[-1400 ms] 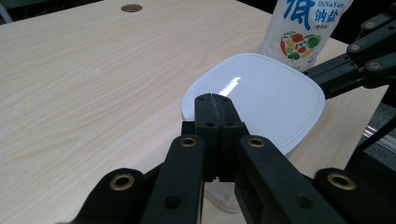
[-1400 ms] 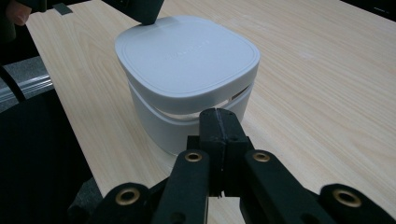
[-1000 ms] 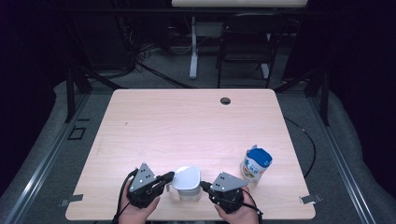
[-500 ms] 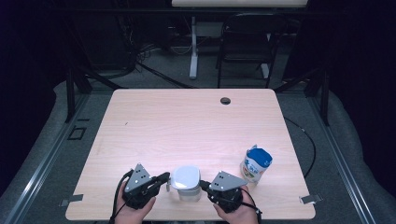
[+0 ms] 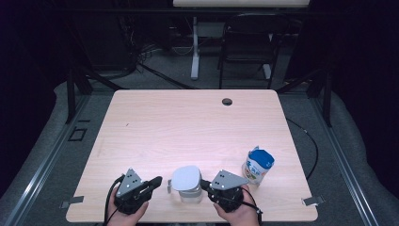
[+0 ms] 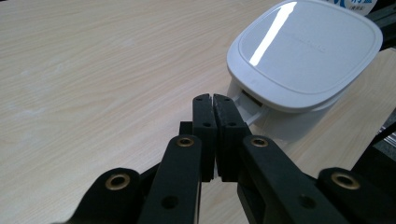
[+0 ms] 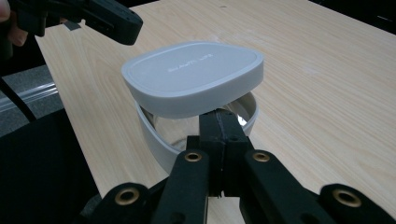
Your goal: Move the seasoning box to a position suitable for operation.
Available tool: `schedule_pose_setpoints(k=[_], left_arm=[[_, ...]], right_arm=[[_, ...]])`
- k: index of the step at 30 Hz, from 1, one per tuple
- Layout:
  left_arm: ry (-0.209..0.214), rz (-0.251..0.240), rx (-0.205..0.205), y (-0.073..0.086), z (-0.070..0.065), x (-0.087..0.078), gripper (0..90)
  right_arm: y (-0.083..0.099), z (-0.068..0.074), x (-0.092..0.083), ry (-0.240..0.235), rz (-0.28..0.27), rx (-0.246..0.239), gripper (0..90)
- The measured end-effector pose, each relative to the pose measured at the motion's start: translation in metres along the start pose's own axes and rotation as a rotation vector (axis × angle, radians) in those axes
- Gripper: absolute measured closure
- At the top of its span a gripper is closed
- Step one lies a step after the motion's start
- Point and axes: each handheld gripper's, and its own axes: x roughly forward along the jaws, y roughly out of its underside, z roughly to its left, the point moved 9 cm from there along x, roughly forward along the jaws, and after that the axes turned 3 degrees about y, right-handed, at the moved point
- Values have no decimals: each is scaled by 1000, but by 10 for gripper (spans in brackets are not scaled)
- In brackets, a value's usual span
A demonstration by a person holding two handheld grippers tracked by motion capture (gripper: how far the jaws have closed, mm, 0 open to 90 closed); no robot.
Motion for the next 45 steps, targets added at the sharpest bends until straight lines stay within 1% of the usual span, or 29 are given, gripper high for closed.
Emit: schedule_pose_setpoints(k=[2, 8, 15, 20, 26, 38, 40, 45], left_arm=[[-5, -7, -11, 1, 2, -3, 878], [-20, 5, -14, 6, 6, -8, 862], [-26, 1, -15, 8, 9, -10, 833], [-28, -4, -18, 9, 9, -12, 819], [-31, -9, -25, 8, 10, -14, 806], [-32, -9, -29, 10, 13, -14, 794], [-33, -10, -37, 10, 13, -14, 791], [-33, -4, -35, 11, 13, -14, 791]], right_arm=[[-2, 1, 3, -9, 9, 2, 900], [-11, 8, 11, -24, 21, -10, 900], [-18, 14, 18, -34, 35, -19, 900], [-23, 15, 18, -35, 32, -15, 900], [-32, 15, 16, -34, 29, -26, 900], [-40, 16, 13, -38, 26, -39, 900], [-41, 16, 13, -36, 27, -44, 900], [-45, 16, 13, -37, 21, -43, 900]])
